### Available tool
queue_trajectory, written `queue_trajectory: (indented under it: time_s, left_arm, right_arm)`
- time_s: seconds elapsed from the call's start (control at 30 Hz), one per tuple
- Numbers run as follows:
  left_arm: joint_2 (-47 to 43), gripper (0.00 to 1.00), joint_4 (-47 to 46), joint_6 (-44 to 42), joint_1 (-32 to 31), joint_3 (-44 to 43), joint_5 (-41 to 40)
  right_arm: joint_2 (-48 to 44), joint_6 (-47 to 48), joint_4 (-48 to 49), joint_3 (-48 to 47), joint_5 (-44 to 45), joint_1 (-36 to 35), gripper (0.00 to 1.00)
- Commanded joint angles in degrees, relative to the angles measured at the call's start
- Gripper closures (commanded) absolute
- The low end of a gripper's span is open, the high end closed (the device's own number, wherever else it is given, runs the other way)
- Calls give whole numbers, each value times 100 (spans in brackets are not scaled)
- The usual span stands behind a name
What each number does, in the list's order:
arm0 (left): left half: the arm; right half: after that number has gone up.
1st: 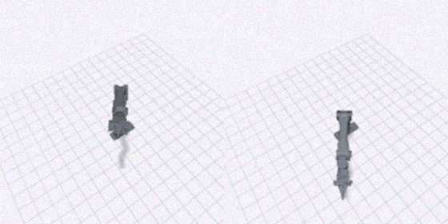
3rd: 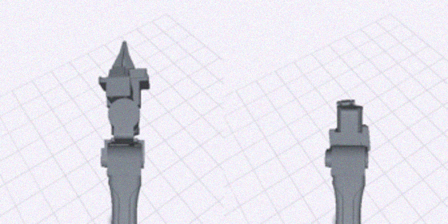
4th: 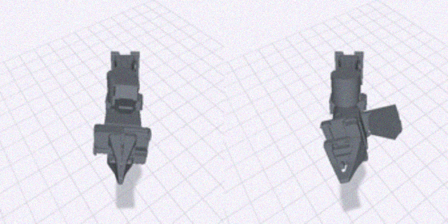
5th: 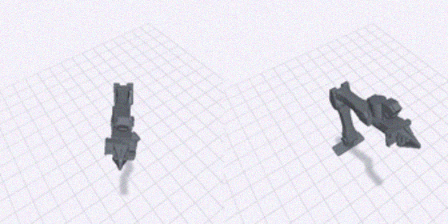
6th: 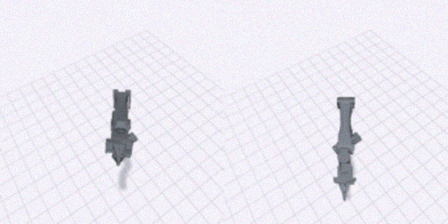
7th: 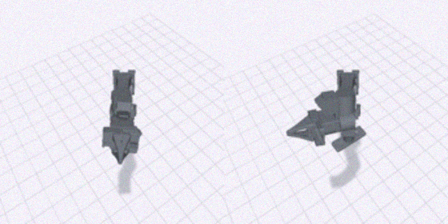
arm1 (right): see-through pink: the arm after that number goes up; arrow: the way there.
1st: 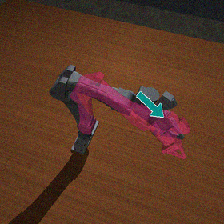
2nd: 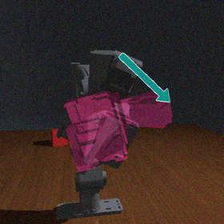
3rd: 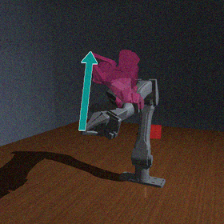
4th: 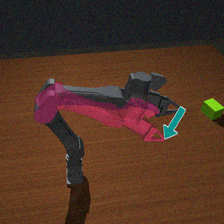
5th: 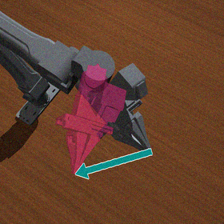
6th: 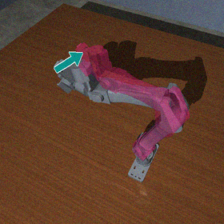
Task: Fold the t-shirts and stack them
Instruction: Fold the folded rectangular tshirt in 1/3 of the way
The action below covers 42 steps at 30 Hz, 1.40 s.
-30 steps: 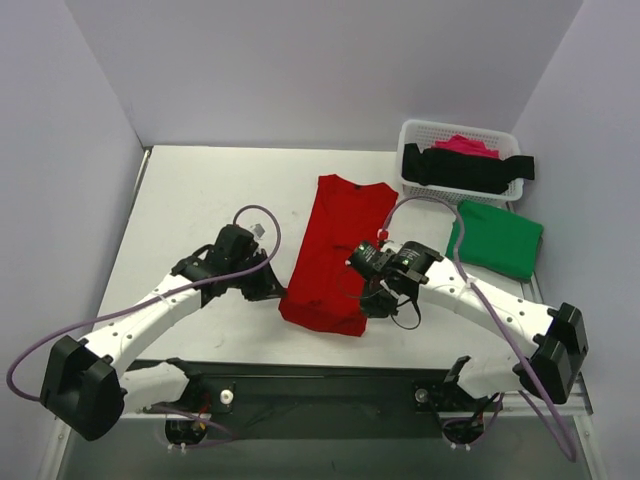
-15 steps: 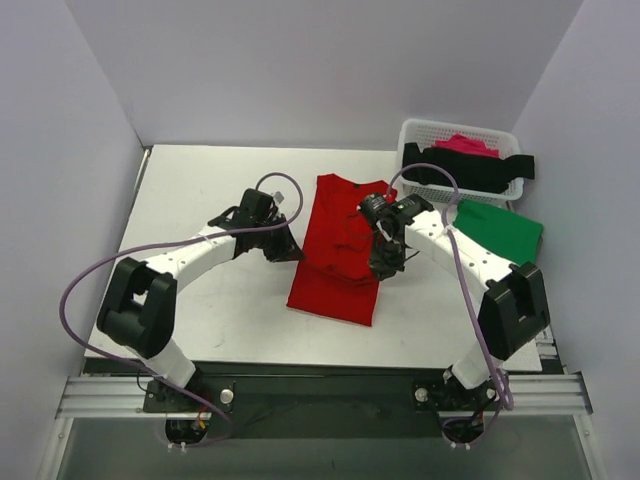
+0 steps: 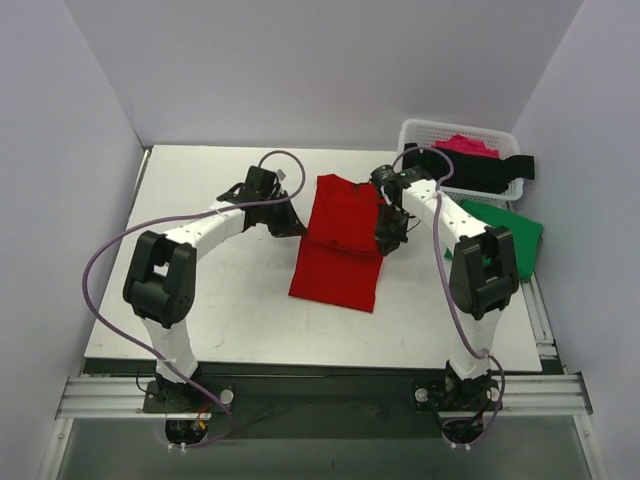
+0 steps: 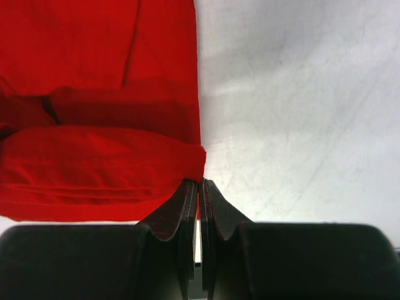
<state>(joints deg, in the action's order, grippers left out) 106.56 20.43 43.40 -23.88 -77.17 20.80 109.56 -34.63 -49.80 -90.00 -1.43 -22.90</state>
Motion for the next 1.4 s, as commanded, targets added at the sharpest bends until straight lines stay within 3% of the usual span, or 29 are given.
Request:
queue_trajectory:
  time_s: [0.0,0.5,0.53,0.57,0.6,0.67,0.7,0.77,1.1,1.37]
  left_arm:
    - [267,100,84,-94,41,-465,3]
    - [936,100,278,-174,120,-958,206]
    - [945,94,286,-174,146,-967,188]
    - [945,81,252,-148,164,-976,162]
    - [937,67,234,-130,182,-976,162]
    - [884,38,155,-156,199,-1002,109]
    - [805,34,137,-191,199,-1020,74]
    - [691,29,163,-357,199,-967,-22]
    - [-521,34,146,-991,94,578,-190]
    - [-883,38,-83,-982,-134,1652,-172]
  right_arm:
    - [241,290,-258,-369,-120,118,100]
    - [628,361,-267,-668,-226,321,100]
    - [689,378,-258,-721,-226,329,100]
    - [716,430,-258,-765,-235,338,95]
    - [742,448,-267,-878,-261,347,80]
    - [760,475,-267,-993,-314,382,64]
    - [743,492,-276,-1107,-314,382,56]
    - [647,519,-284,-1169,-296,382,52]
    - [198,510,-206,-844,-568,-117,52]
    - [829,212,49,-1081,-858,-795,52]
